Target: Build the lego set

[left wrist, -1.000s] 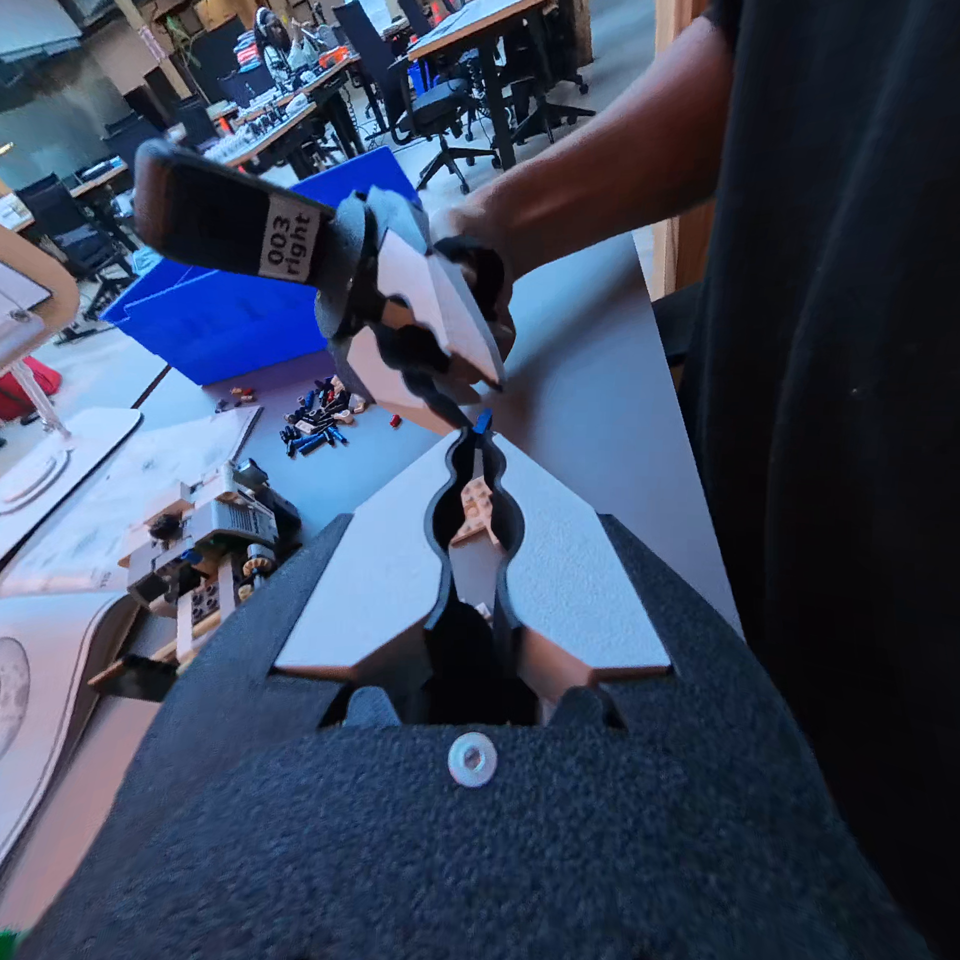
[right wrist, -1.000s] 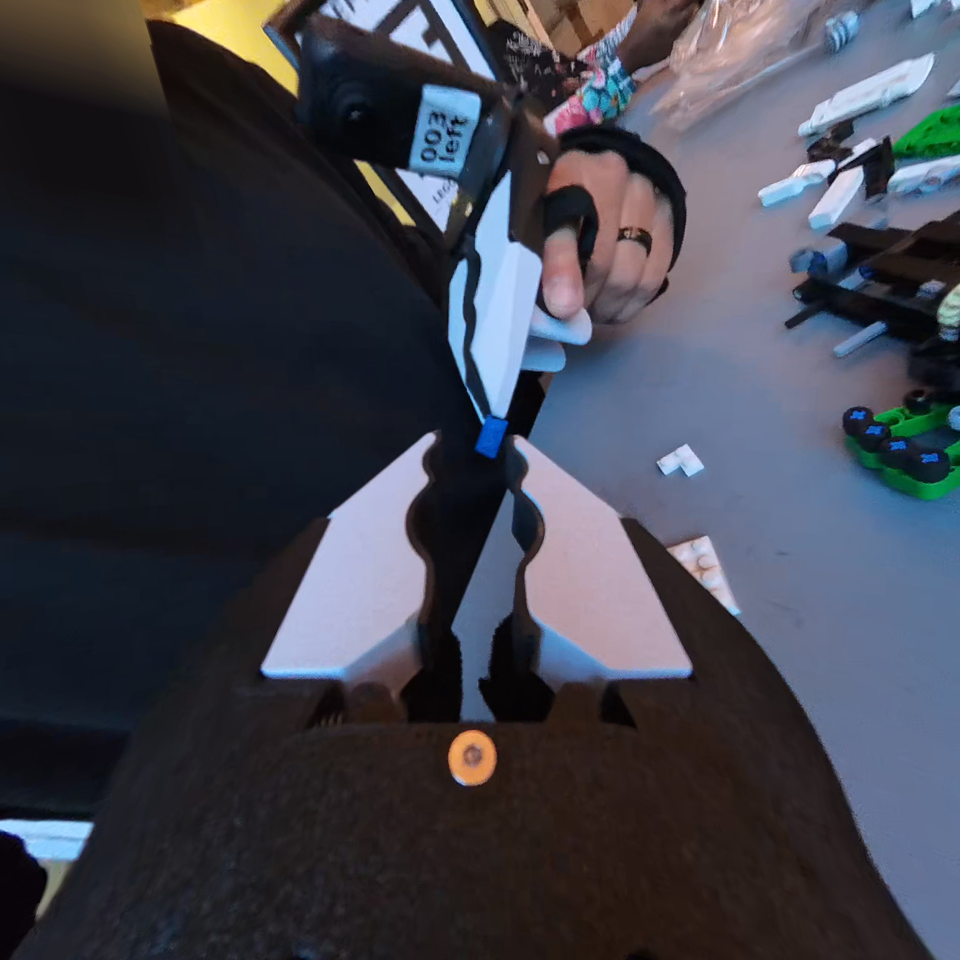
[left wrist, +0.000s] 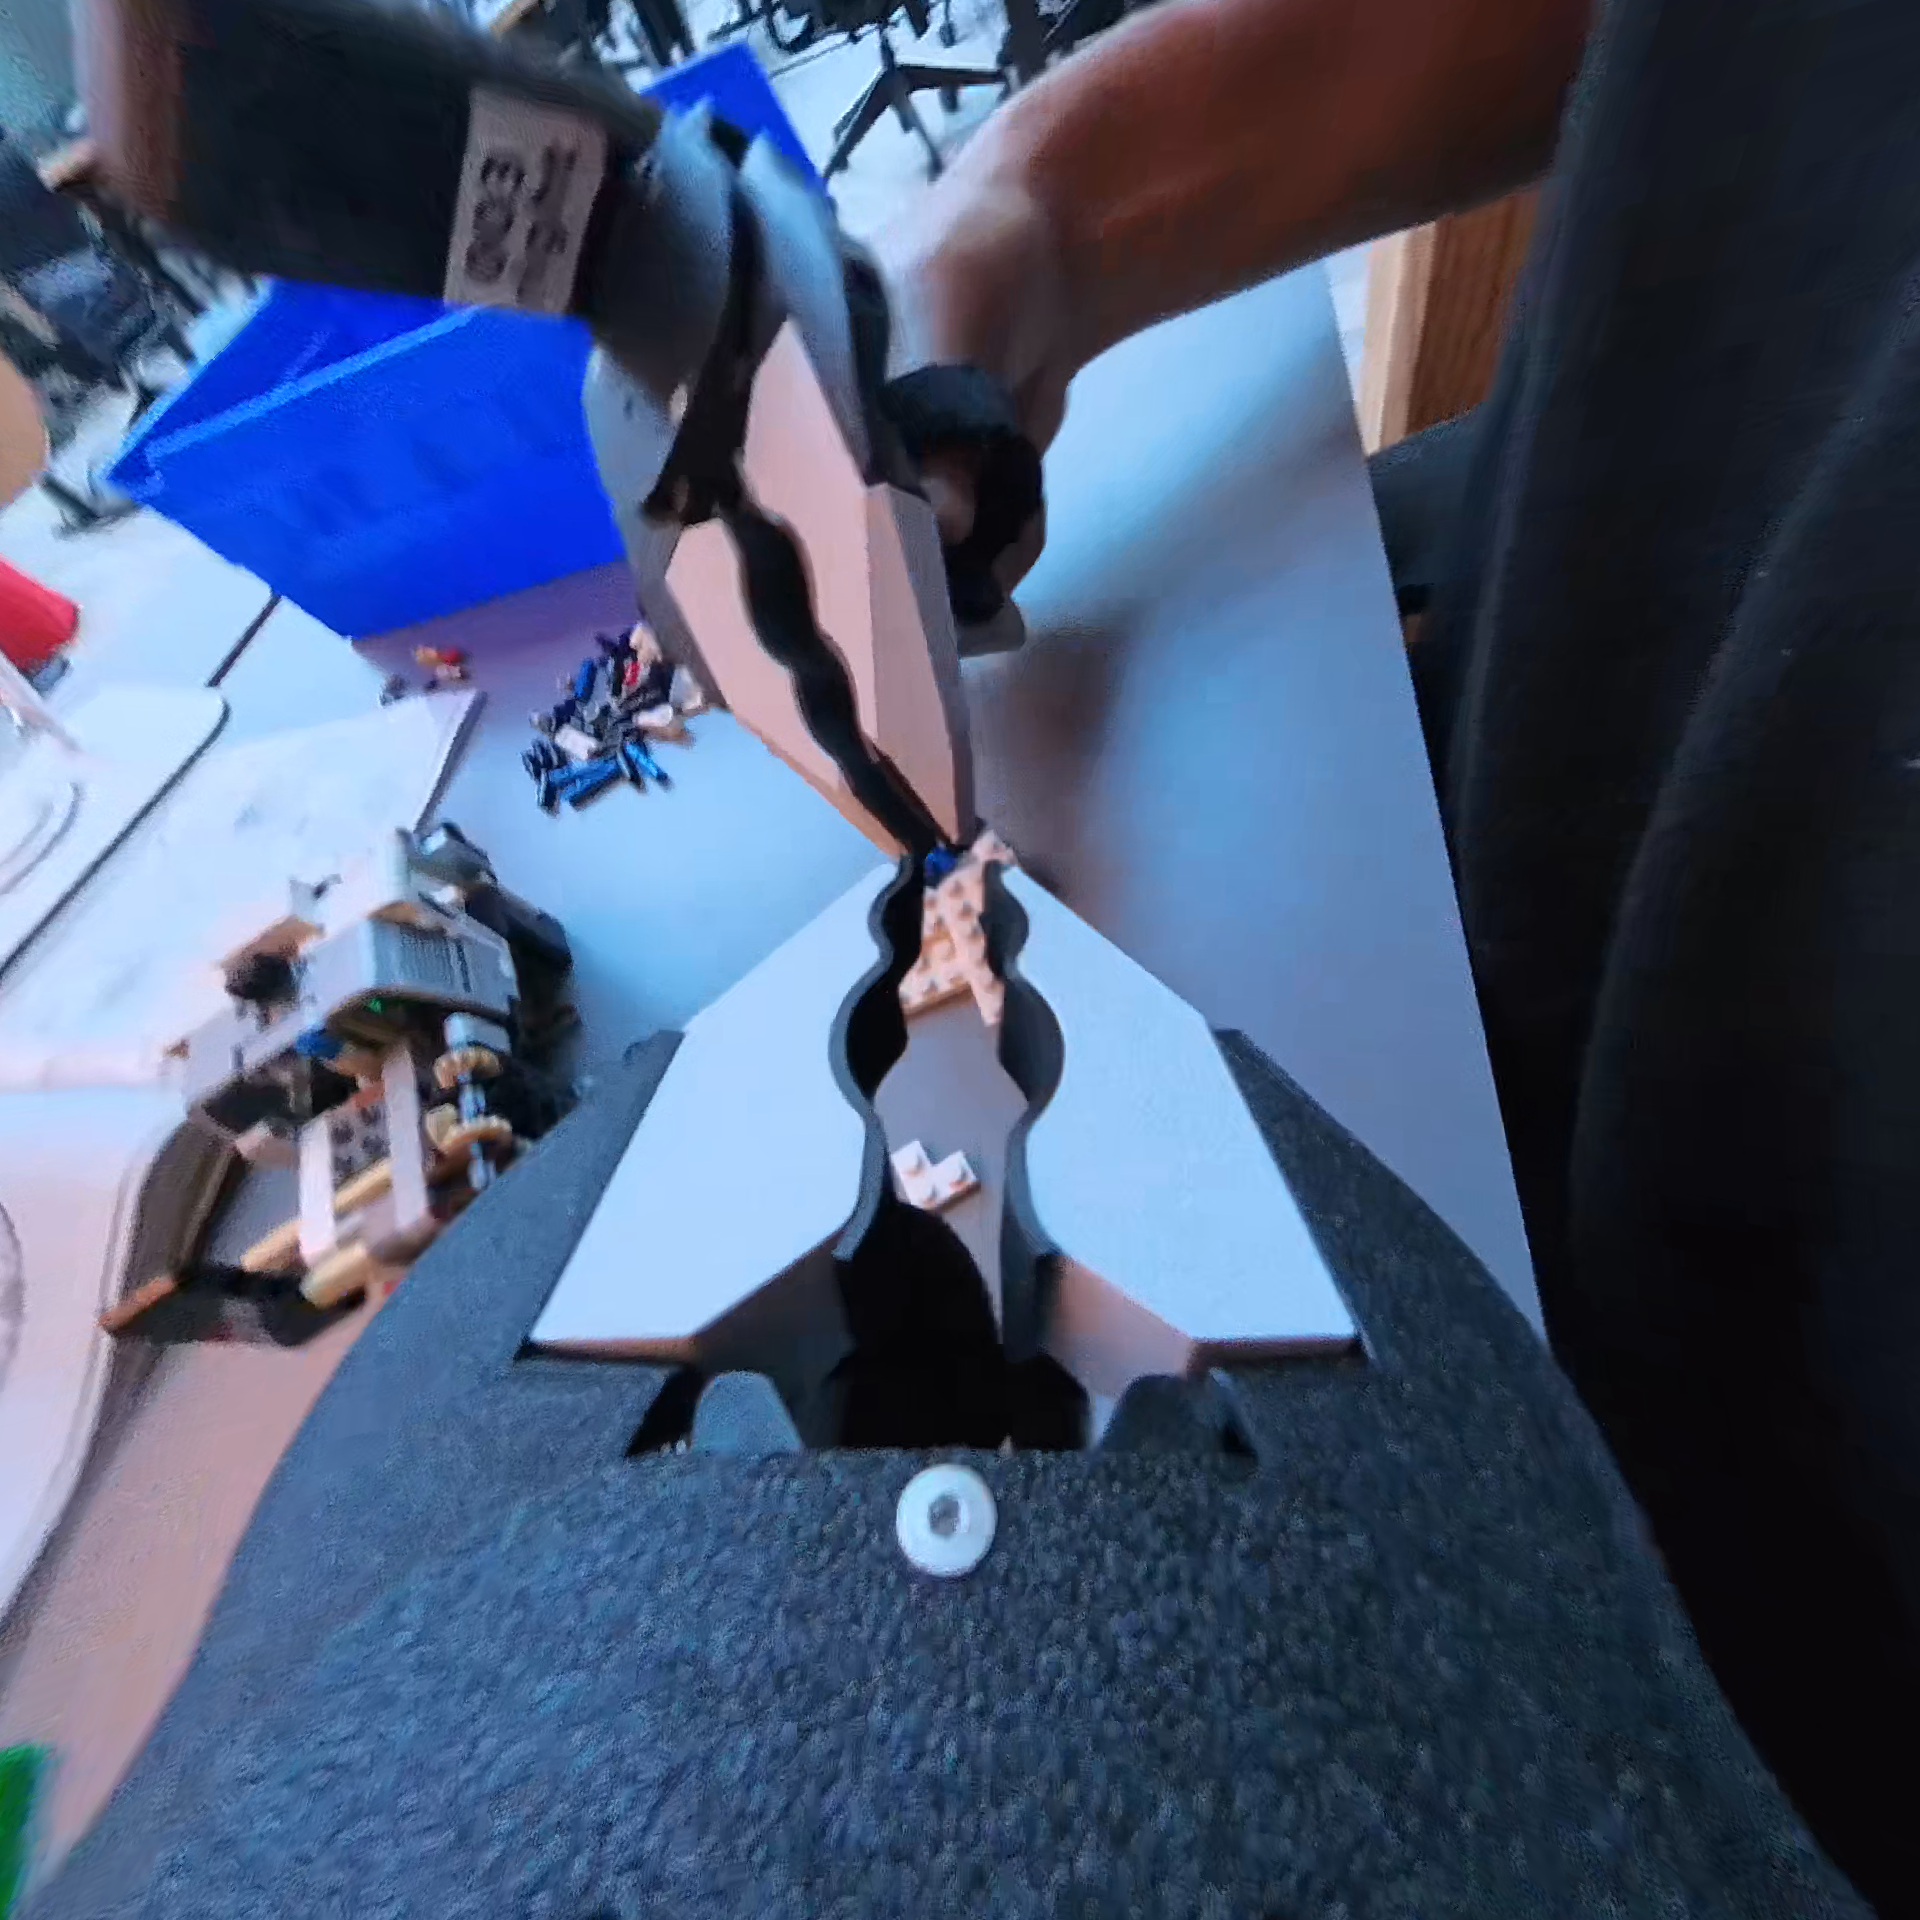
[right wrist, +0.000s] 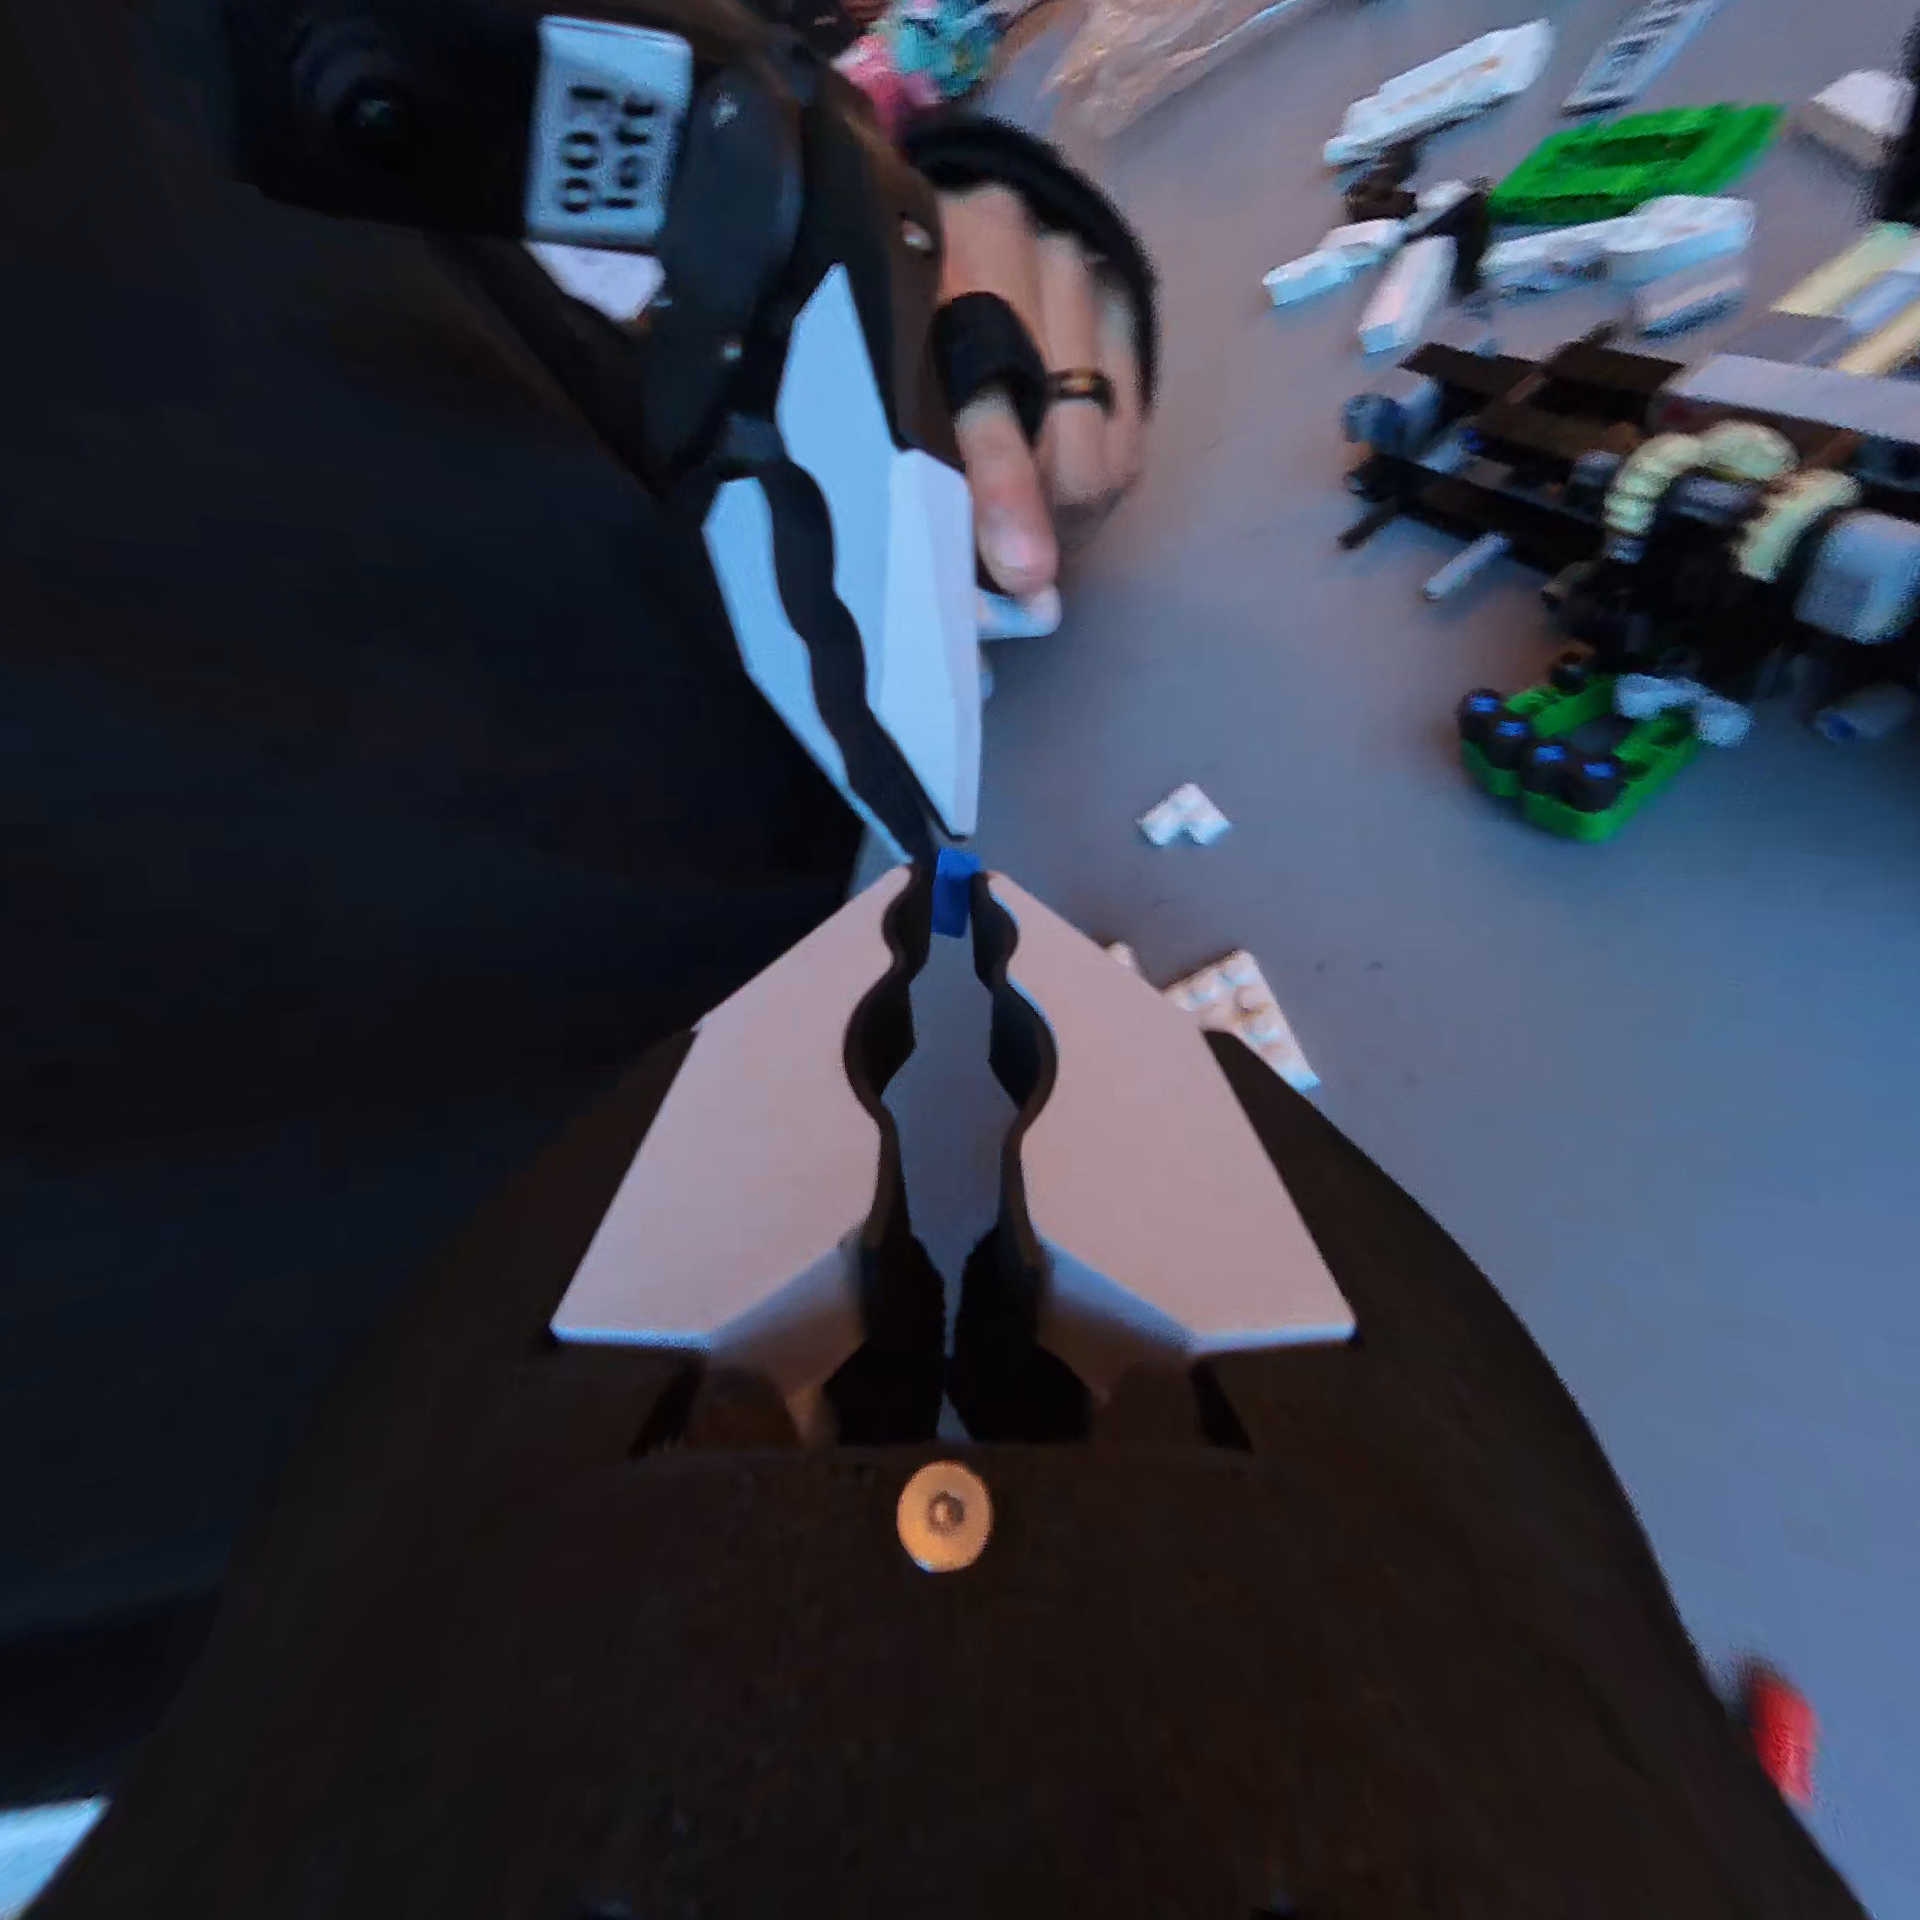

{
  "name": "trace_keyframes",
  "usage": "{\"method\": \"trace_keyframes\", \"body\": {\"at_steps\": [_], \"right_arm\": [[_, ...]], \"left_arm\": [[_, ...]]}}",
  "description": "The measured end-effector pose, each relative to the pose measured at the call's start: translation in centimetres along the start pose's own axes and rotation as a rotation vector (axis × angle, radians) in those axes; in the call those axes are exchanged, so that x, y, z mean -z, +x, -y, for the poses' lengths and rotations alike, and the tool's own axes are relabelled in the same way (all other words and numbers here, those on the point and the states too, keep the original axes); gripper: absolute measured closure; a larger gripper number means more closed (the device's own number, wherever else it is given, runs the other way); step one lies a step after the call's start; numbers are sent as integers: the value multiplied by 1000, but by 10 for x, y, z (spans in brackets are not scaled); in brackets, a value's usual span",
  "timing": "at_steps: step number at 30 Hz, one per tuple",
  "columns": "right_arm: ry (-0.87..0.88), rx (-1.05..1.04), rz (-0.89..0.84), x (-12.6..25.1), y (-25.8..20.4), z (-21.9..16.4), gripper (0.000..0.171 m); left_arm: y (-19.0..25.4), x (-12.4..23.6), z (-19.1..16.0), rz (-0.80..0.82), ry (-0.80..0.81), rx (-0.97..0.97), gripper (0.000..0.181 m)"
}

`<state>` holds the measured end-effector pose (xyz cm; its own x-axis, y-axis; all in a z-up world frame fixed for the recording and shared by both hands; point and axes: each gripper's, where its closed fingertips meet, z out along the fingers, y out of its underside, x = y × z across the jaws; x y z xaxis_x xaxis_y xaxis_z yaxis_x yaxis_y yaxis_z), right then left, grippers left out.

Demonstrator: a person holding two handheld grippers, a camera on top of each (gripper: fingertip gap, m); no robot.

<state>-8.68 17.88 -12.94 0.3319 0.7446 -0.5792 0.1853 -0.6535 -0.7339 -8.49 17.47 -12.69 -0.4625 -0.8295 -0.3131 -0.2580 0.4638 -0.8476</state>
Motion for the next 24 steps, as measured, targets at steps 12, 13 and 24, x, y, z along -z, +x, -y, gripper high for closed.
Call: {"method": "trace_keyframes", "body": {"at_steps": [12,13,24], "right_arm": [[21,-231,-809,12,53,-21,165],[29,-239,-829,12,53,-20,165],[60,-276,-933,11,45,-21,165]], "left_arm": [[4,-22,-57,27,-280,354,161],[4,-22,-56,27,-274,363,161],[7,-21,-58,-6,-280,377,162]]}}
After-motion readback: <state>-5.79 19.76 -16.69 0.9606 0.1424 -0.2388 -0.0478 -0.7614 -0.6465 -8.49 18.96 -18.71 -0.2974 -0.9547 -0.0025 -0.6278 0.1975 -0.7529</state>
